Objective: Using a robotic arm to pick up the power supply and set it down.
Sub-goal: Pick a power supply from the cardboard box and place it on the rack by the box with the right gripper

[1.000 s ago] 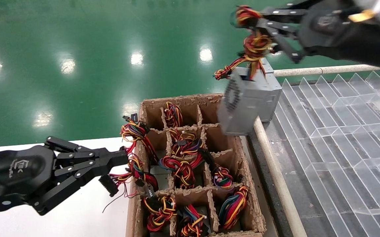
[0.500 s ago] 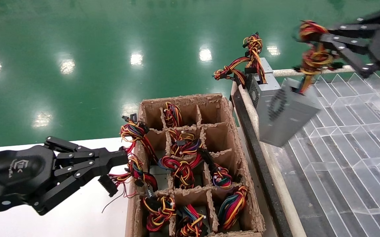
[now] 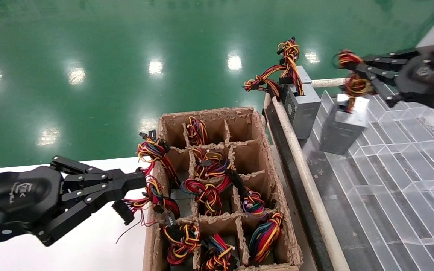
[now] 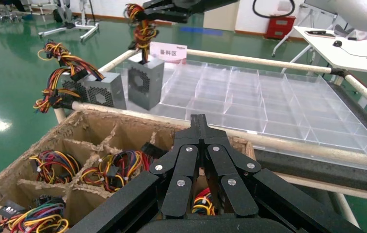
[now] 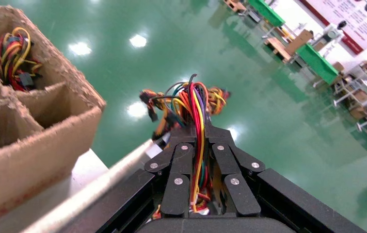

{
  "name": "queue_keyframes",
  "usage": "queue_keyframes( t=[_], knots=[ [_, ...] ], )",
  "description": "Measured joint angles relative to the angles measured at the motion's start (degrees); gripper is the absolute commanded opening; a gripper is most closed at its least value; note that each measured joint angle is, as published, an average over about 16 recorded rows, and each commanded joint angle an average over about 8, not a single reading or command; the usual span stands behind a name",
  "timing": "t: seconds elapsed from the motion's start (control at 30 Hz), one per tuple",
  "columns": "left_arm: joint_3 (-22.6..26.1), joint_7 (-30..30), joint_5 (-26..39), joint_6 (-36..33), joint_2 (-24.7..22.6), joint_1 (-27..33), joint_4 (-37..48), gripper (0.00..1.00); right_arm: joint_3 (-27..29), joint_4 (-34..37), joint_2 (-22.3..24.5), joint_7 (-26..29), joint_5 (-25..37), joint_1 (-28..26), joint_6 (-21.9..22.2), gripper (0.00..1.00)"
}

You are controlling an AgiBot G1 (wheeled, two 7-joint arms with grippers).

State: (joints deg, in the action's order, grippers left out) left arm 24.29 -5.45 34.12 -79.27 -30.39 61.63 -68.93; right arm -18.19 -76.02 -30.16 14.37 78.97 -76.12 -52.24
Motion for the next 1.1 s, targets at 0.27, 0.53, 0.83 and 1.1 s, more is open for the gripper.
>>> queue_keyframes(
  t=[0.27,0.53,0.83,1.1],
  knots=[
    [0.0,0.0,0.0,0.0,0.0,0.0,0.0,0.0,-1.7,0.7,-3.6,-0.3,1.9,-1.2,0.7,0.0],
    [0.0,0.0,0.0,0.0,0.0,0.0,0.0,0.0,-3.3,2.3,-7.3,-0.3,4.9,-2.6,2.8,0.0],
    [0.0,0.0,0.0,0.0,0.0,0.0,0.0,0.0,-4.3,5.3,-11.1,-0.8,7.5,-3.4,6.2,0.0],
    [0.0,0.0,0.0,0.0,0.0,0.0,0.0,0.0,-4.7,7.5,-12.7,-1.6,7.8,-2.6,7.2,0.0]
  ],
)
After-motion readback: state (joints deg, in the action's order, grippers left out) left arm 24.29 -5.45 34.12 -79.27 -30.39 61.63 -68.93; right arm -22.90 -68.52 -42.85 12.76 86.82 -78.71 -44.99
